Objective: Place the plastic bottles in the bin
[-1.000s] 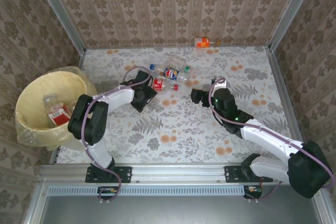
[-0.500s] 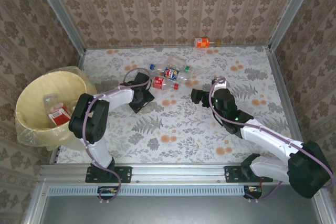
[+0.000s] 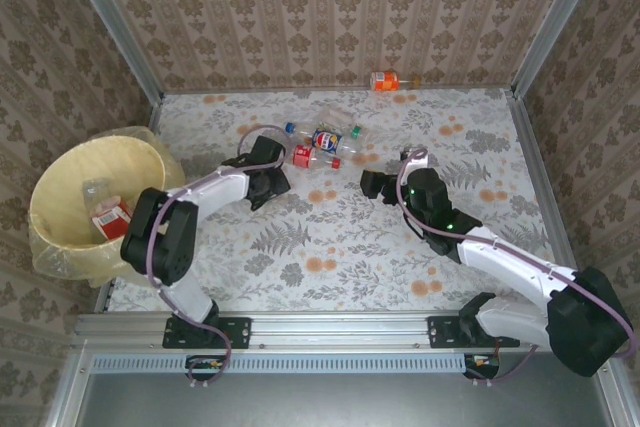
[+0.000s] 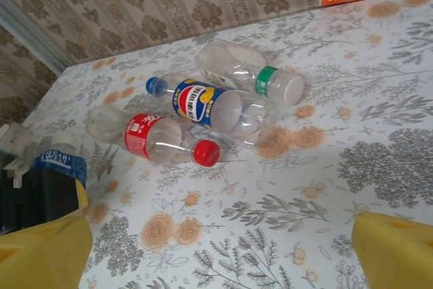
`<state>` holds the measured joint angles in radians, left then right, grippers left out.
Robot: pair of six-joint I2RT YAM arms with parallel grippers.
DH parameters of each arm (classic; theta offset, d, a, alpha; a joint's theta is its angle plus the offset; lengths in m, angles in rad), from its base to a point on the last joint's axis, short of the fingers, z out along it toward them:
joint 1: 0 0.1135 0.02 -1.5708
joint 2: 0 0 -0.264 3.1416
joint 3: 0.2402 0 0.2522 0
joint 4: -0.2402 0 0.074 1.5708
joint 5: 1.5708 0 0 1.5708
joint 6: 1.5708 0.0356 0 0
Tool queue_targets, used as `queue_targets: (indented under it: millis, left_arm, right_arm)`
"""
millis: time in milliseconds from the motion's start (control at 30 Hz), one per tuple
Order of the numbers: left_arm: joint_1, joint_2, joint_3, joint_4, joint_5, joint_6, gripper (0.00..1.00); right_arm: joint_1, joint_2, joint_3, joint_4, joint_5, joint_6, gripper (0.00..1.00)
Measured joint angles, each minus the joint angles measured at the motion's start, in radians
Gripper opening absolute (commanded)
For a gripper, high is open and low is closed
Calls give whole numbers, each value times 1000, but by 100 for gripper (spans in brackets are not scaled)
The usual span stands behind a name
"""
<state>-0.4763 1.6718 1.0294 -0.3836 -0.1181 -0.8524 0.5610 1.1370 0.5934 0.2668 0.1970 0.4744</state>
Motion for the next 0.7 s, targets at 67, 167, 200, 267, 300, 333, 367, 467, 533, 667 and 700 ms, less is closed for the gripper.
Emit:
queue_targets:
  millis: [67,167,200,267,300,333,367,467,533,667,700]
  left_arm:
    - [0,-46,-10,9,-11,25,55]
    - [0,-98,-16,17,-26,56,54]
    - [0,-112,-16,16,-31,64,54]
    - [2,-143,-16,10,-40,77,53]
    - [3,-156,-15,6,-43,84,53]
    - [5,-174,-14,0,-44,91,53]
    - [7,-191,-14,-7,-46,99,52]
    - [7,-247,3,-49,-56,121,52]
    - [6,-282,31,-78,-67,142,52]
    - [6,-346,98,-123,-92,184,52]
    - [7,-361,112,-136,-97,195,52]
  right_arm:
    - [0,11,0,18,-23,-5,100]
    - [0,32,0,35,-53,-10,100]
    - [0,39,0,40,-61,-11,100]
    - [0,55,3,45,-81,-16,100]
    - [0,62,6,45,-89,-18,100]
    - [0,69,10,46,-99,-19,100]
    - [0,76,14,49,-106,-22,100]
    - [0,95,26,60,-123,-23,100]
    - [1,109,37,69,-129,-23,100]
    - [4,133,56,75,-142,-24,100]
    - [5,137,59,75,-145,-25,100]
